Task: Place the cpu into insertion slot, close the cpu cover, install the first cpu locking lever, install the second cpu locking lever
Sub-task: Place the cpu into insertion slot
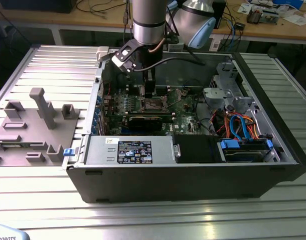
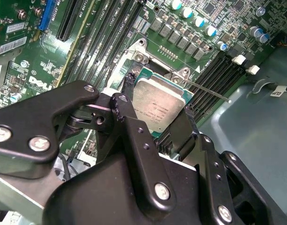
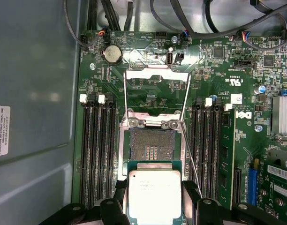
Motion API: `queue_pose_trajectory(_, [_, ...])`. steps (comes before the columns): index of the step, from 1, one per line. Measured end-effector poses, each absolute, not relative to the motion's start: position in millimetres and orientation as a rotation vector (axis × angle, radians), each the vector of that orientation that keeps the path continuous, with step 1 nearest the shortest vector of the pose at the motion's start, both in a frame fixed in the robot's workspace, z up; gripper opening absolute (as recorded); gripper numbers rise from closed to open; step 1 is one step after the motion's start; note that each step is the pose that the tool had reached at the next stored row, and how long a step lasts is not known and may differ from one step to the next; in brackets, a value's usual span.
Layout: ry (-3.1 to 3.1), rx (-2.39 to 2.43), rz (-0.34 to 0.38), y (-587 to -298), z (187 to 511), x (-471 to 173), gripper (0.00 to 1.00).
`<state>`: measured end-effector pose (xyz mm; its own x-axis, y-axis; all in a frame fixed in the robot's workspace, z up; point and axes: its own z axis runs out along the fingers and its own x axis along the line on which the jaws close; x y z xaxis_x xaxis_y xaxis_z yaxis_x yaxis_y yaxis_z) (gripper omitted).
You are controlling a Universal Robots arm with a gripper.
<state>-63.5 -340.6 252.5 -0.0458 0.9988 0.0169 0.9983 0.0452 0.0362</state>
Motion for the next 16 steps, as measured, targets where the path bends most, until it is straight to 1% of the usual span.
queue_pose_trajectory(16, [2.262,2.161,0.059,-340.6,248.5,-63.5,0.55])
